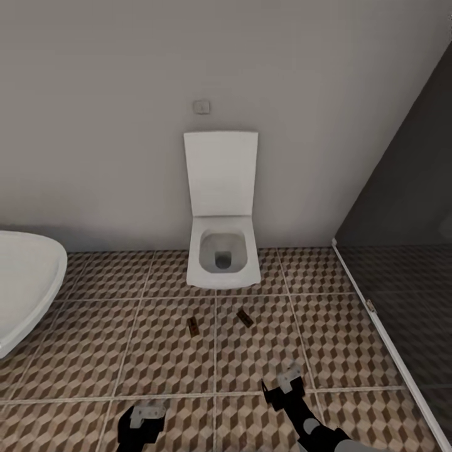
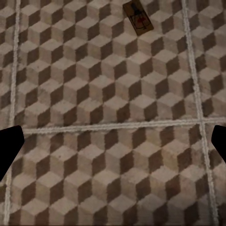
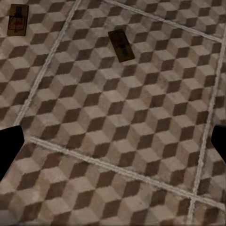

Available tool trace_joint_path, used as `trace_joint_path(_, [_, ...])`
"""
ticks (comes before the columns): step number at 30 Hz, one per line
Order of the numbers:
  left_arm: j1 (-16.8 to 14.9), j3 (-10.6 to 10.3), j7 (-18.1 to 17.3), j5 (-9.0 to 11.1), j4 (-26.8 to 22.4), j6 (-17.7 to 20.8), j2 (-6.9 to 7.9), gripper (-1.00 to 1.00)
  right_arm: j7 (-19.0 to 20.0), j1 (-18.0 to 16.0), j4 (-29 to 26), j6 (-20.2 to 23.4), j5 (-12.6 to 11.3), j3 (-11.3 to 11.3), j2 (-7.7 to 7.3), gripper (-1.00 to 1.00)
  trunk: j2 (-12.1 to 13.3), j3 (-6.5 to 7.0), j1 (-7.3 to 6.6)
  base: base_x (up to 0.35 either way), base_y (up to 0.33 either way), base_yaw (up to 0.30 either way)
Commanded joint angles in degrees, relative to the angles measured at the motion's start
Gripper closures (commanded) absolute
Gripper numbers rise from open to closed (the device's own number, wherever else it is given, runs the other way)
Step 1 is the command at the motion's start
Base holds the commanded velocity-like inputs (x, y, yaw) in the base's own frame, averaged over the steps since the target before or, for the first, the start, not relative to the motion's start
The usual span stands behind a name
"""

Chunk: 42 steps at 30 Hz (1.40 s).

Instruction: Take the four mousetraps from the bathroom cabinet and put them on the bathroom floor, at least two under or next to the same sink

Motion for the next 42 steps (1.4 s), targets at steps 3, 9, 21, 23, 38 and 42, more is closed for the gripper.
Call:
trace_joint_path(3, [0.4, -0.4, 0.4, 0.2, 0.2, -0.6, 0.09, -1.0, -0.3, 0.4, 0.1, -0.6, -0.3, 0.5, -0.66, -1.0, 1.2, 0.51, -0.67, 0.0, 0.0, 0.0])
trace_joint_path(9, [2.3, -0.3, 0.5, 0.3, 0.2, -0.8, 0.92, -1.0, -0.4, 1.8, 0.1, -1.1, -0.6, 0.5, -1.82, -1.0, 3.6, 1.59, -1.99, 0.0, 0.0, 0.0])
trace_joint_path(21, [3.7, -0.1, 0.5, 2.4, 0.2, -0.8, 2.47, -1.0, -0.4, 4.5, 0.1, -1.2, -8.5, 0.4, -2.1, -1.0, 8.4, 3.75, -4.62, 0.0, 0.0, 0.0])
trace_joint_path(23, [3.8, -0.1, 0.5, 4.1, 0.2, -0.8, 2.72, -1.0, -0.4, 4.7, 0.1, -1.2, -10.9, 0.4, -2.11, -1.0, 9.2, 4.17, -5.06, 0.0, 0.0, 0.0])
trace_joint_path(38, [3.9, -0.1, 0.5, 7.5, 0.2, -0.8, 3.79, -1.0, -0.3, 5.0, 0.1, -1.1, -15.0, 0.5, -2.02, -1.0, 15.2, 8.12, -8.36, 0.0, 0.0, 0.0])
trace_joint_path(42, [3.9, -0.1, 0.5, 7.5, 0.3, -0.7, 3.79, -1.0, -0.3, 5.0, 0.1, -1.1, -15.0, 0.5, -2.04, -1.0, 16.8, 9.22, -9.23, 0.0, 0.0, 0.0])
